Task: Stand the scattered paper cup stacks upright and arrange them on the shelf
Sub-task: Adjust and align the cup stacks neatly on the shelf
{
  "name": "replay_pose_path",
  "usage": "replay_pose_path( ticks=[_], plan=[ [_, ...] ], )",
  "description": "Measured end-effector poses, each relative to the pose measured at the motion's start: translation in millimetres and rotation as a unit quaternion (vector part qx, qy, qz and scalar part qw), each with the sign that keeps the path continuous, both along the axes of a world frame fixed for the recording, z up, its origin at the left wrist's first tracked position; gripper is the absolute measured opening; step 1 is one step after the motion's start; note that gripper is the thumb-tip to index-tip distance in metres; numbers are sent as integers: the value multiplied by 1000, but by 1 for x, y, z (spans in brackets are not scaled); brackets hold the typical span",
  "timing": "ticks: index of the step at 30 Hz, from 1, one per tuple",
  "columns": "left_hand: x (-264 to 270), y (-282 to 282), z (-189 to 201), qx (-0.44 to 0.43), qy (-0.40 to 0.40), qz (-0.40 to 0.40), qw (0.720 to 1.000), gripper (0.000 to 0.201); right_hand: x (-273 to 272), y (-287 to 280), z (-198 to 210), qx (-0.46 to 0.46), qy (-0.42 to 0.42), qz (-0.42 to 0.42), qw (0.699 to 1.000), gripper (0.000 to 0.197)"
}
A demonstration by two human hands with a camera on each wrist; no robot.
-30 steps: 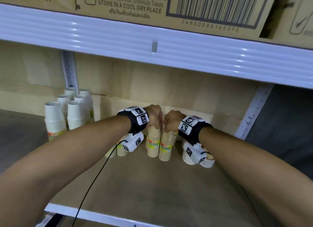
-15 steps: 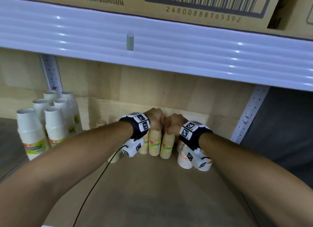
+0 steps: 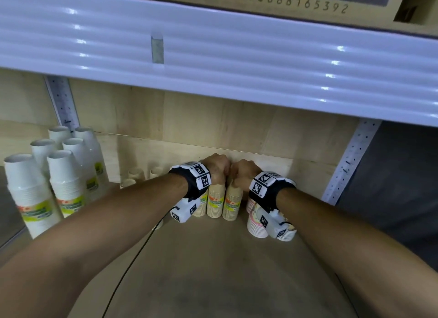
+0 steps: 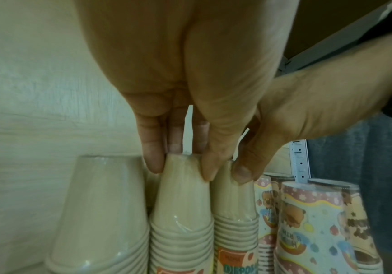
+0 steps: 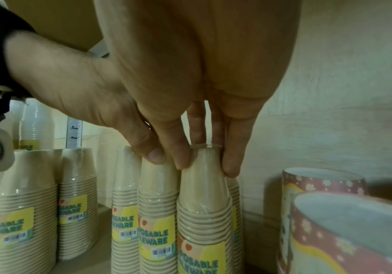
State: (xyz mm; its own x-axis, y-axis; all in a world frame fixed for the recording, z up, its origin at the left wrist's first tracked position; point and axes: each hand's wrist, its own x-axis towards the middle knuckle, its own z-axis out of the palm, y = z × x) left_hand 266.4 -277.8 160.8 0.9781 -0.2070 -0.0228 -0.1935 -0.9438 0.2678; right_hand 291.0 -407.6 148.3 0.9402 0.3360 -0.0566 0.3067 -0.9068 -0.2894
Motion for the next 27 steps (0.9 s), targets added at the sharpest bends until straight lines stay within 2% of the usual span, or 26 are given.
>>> replay_pose_path(
  ticks=[9,15,20,23,27],
  plan=[
    [6,-1,-9,14,-7,12,1000,23,-4,-2,-1,12,-12,19,1000,19],
    [2,5,-7,-10,-15,5,1000,13,-8,-3,3,4,-11,14,1000,29],
    [-4,21,5,-32,-39,12,999,29,-12,2,17,9,-24,12,1000,43],
    [-11,39,17,-18,-53,44,997,30,-18,11,28,28,-45,22,998,54],
    [-22,71,34,-13,-63,93,994,44,-32,33,45,53,-74,38,995,61]
  ],
)
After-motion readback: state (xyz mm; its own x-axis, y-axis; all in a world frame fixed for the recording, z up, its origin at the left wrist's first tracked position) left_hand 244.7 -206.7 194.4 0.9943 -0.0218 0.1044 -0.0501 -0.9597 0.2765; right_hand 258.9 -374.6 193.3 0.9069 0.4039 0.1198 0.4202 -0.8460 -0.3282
